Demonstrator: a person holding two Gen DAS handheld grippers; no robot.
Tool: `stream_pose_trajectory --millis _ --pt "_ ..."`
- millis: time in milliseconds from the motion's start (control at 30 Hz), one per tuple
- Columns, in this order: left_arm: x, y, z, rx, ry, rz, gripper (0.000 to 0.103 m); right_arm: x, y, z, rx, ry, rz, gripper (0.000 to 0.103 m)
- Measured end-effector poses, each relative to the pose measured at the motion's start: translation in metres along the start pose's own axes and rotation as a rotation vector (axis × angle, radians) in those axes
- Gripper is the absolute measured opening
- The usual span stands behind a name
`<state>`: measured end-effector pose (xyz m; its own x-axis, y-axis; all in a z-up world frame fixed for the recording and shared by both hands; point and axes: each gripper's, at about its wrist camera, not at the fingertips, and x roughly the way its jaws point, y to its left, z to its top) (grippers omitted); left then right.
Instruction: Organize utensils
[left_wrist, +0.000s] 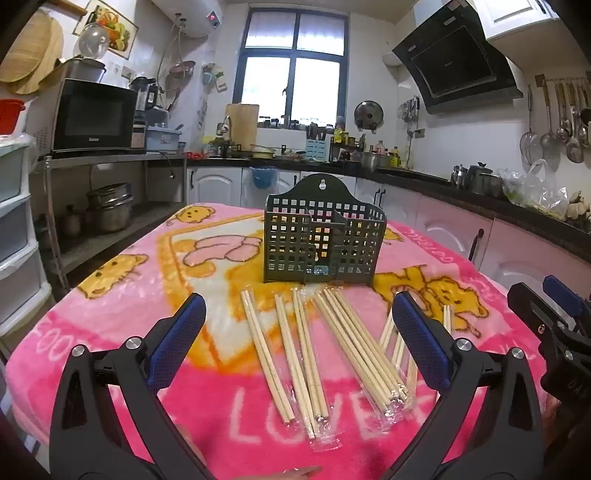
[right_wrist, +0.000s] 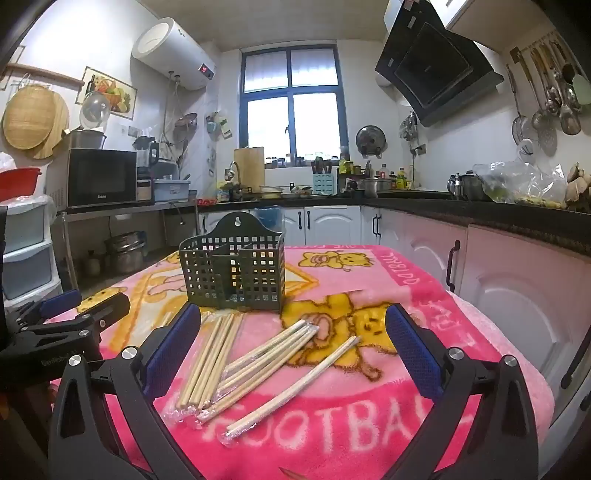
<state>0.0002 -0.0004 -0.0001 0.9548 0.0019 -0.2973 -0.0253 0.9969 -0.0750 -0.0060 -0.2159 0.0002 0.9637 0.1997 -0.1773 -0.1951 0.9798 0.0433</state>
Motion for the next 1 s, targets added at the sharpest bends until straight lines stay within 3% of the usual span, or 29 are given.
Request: stream_pose_trajectory --millis 1000 --pt "-0.0001 0.0000 0.0002 -0.003 -0.006 -0.001 0.093 -0.0048 0.0003 0.0010 -0.011 -0.017 -0.006 0.097"
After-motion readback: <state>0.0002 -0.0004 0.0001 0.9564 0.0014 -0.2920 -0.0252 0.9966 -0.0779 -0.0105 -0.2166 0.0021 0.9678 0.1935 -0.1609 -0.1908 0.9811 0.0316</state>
